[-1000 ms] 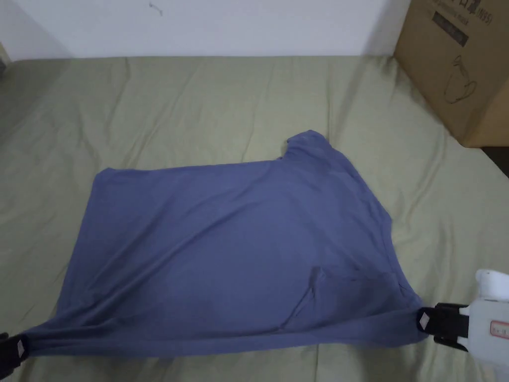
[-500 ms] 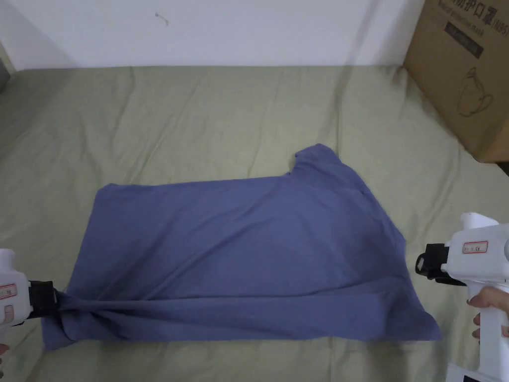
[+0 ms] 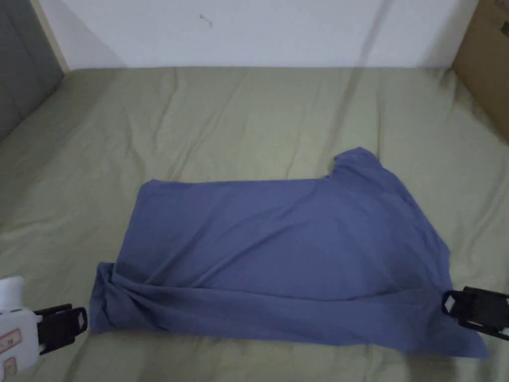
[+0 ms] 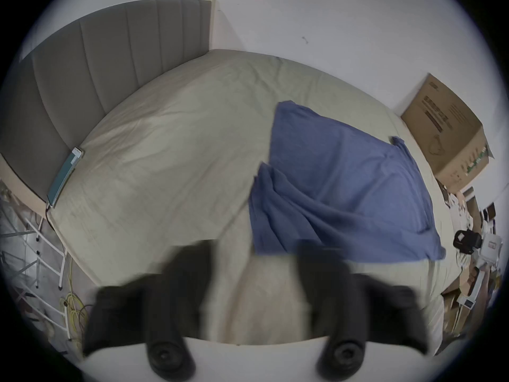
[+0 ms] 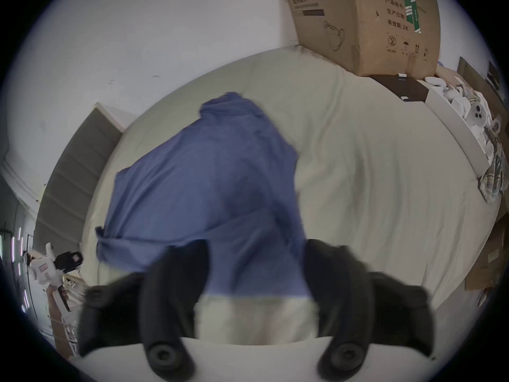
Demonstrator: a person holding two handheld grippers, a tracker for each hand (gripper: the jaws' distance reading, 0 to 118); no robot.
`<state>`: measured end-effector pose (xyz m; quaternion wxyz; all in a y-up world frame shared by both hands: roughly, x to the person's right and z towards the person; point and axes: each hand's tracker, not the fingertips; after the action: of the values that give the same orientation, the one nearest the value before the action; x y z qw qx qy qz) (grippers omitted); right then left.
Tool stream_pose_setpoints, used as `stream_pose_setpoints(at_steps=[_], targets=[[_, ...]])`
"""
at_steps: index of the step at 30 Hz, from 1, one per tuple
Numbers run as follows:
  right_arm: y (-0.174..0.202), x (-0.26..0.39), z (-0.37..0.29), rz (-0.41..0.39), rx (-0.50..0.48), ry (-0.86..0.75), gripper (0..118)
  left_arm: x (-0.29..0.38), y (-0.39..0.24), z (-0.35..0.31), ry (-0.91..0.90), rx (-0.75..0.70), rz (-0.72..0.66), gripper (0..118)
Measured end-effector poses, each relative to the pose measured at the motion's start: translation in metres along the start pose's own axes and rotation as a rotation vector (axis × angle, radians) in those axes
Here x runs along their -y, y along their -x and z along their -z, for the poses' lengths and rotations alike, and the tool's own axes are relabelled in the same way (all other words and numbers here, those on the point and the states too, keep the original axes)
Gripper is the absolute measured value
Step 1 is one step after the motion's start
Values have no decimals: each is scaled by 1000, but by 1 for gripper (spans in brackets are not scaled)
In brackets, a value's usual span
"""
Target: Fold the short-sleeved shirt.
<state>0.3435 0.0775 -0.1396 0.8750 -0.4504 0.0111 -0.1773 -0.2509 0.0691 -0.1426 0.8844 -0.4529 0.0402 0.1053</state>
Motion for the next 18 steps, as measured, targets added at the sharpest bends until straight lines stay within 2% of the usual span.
stream_pose_setpoints(at_steps=[1,3,5,9,10,13,14,16,17,18], targets=[[6,11,-6,-5,13,-6,3,6,-1,3,16,-13,18,5],[12,30,-7,2,46,9,3,21,-5,13,39,-49,46,4],[13,45,-7,14,3,35,3,24,-4,22,45,-36,20,1],[17,56,-7,38,5,54,3,12,-5,34,37,2,8,3],[18,56,-7,40,5,53,3,7,-5,40,29,-12,10,16],[15,54,-5,62,7,56,3,-5,-3,68,52,-36,-12,88],[15,54,-5,68,3,55,3,-6,-2,78,60,-40,-10,86],[13,55,-6,86,1,49,3,-6,-4,98,154,-66,3,75],[12,57,-5,92,-1,36,4,-5,-9,104,167,-89,30,75],[10,57,-4,96,8,28,15,-5,-14,101,129,-94,66,71]])
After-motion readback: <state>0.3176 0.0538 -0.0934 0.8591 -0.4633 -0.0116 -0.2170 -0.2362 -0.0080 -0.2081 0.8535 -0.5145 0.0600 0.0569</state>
